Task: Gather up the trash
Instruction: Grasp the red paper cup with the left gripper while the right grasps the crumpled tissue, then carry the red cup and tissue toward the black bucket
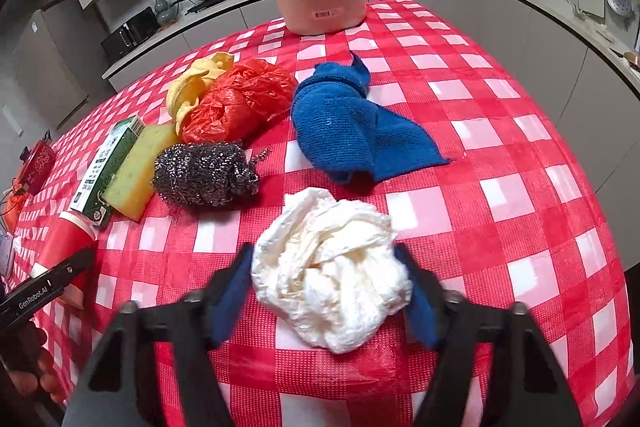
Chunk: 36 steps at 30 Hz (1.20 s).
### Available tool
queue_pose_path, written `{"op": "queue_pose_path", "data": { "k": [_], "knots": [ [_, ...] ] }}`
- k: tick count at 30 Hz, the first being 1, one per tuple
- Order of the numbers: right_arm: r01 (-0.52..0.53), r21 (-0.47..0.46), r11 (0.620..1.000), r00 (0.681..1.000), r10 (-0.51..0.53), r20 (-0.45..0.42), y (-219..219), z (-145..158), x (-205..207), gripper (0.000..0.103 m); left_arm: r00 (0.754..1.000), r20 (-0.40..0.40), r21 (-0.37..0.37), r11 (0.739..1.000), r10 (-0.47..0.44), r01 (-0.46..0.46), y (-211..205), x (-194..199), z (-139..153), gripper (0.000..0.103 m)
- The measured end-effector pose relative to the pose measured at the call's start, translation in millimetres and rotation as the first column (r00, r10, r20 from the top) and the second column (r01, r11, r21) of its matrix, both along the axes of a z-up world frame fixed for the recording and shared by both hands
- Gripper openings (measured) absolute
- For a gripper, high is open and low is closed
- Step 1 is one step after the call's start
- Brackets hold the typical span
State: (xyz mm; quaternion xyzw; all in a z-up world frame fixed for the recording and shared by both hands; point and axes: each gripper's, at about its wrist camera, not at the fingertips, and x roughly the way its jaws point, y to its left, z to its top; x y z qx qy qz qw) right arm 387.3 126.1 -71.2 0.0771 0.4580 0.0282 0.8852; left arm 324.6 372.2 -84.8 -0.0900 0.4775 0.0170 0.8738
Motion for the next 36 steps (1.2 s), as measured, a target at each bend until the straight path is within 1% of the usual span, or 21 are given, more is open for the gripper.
{"op": "queue_pose_path", "data": {
  "k": [3,9,12,16,19,23,30,36],
  "knots": [
    [-0.015,-0.005,1.0,1.0,0.015,0.0,1.9,0.0,-0.5,0.057,1.0,0.008,0.008,1.0,0.003,-0.003,-1.1,-1.0,0.7,0.067],
    [-0.041,-0.007,0.999,0.999,0.041,0.002,2.9,0.6,-0.9,0.05,1.0,0.004,0.02,1.0,0.0,0.0,-5.2,-3.1,-1.7,0.07],
    [-0.052,-0.009,0.999,0.999,0.052,0.004,3.8,0.2,-1.7,0.049,1.0,-0.004,0.018,1.0,0.001,0.0,-7.7,-5.3,-2.8,0.071],
    [-0.063,-0.007,0.998,0.998,0.063,0.008,3.7,0.7,-2.7,0.047,1.0,-0.008,0.041,0.999,-0.009,0.009,-12.2,-6.4,-3.1,0.071],
    [-0.079,-0.007,0.997,0.997,0.079,0.012,4.7,1.4,-4.0,0.042,1.0,0.012,0.021,1.0,-0.01,0.01,-11.3,-9.3,-1.0,0.065],
    [-0.096,-0.001,0.995,0.995,0.096,0.021,6.0,4.2,-6.8,0.039,0.999,0.044,0.015,1.0,0.0,0.0,-10.2,-14.8,4.6,0.058],
    [-0.099,0.022,0.995,0.993,0.097,0.064,1.3,19.8,-16.3,0.037,0.995,0.1,-0.003,1.0,-0.02,0.021,-16.2,-26.5,23.4,0.057],
    [-0.077,0.04,0.996,0.993,0.073,0.09,-8.3,35.0,-26.3,0.037,0.988,0.13,-0.023,0.996,-0.077,0.081,-30.9,-30.1,40.0,0.057]
  ]
}}
